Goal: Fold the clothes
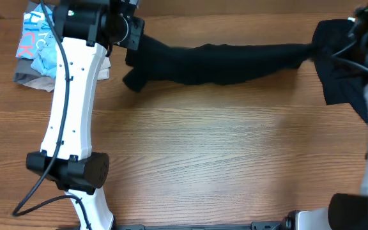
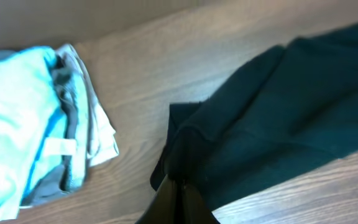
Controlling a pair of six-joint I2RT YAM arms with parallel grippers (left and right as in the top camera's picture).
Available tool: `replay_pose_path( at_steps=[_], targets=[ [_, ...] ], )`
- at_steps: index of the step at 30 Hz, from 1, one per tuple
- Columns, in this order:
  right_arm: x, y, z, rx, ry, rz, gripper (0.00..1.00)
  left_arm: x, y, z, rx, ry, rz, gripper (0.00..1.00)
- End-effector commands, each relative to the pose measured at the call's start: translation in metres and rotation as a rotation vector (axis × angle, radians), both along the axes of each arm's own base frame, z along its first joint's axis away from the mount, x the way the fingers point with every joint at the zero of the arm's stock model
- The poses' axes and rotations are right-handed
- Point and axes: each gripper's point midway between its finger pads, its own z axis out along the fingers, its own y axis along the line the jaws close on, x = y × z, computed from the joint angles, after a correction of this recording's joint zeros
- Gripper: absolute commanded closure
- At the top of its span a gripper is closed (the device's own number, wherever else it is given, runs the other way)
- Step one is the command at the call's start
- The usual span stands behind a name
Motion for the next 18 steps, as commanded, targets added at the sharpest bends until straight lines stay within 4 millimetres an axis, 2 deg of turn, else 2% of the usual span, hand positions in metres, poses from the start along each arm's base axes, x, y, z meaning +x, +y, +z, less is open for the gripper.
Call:
replay_pose_path(
  at_steps=[1,4,7,9,11,14,18],
  targets=[
    [-0.015,0.002,0.065,-0.058,-0.109,0.053,0.96,-0.033,0.012,0.102,-0.042,-0.257,0.026,0.96],
    [-0.034,0.006,0.1,-0.07,-0.149,0.054,0.96,-0.059,0.017,0.15,-0.067,-0.383,0.026,0.96],
    [-0.051,0.009,0.129,-0.09,-0.191,0.06,0.96,-0.084,0.022,0.186,-0.088,-0.486,0.027,0.96],
    [-0.067,0.009,0.153,-0.109,-0.236,0.057,0.96,-0.108,0.026,0.215,-0.107,-0.575,0.027,0.96],
    [-0.082,0.008,0.174,-0.122,-0.282,0.044,0.96,-0.127,0.03,0.236,-0.119,-0.641,0.028,0.96],
    [-0.097,0.008,0.197,-0.147,-0.343,0.035,0.96,-0.147,0.038,0.254,-0.12,-0.703,0.048,0.96],
    [-0.102,0.009,0.211,-0.165,-0.391,0.039,0.96,-0.146,0.047,0.252,-0.089,-0.7,0.092,0.96]
  ],
)
